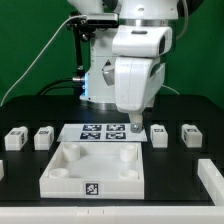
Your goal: Assemble one leg
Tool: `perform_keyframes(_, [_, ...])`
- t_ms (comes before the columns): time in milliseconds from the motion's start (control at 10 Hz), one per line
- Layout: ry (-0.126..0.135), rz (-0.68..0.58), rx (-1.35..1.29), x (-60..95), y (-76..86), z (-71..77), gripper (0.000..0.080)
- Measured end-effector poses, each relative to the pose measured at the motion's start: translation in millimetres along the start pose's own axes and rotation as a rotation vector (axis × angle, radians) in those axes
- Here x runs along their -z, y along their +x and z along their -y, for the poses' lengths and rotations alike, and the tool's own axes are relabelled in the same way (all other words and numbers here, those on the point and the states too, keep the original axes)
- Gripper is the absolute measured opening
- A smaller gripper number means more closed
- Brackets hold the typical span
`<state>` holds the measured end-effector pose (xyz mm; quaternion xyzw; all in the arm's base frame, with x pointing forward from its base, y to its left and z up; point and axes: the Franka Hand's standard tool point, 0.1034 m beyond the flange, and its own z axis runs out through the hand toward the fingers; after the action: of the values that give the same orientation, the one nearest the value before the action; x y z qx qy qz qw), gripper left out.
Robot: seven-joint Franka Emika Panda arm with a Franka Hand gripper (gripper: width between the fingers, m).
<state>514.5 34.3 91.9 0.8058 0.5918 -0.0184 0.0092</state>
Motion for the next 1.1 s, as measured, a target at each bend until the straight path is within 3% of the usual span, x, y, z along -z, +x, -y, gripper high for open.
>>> perform_keyframes(500, [-0.007, -0.003, 0.051, -0.7, -1.5, -2.5, 0.0650])
perform_keyframes(700, [-0.021, -0.015, 0.207, -14.8, -17.3, 16.8, 0.0650])
perform_keyframes(900, [0.007, -0.016, 0.269, -30.6, -41.8, 35.5, 0.0650])
perform_keyframes(1000, [0.034, -0.013, 0.250, -40.8, -60.1, 40.7, 0.0650])
perform_keyframes(1100, [0.044, -0.012, 0.235, -45.4, -64.1, 42.2, 0.0650])
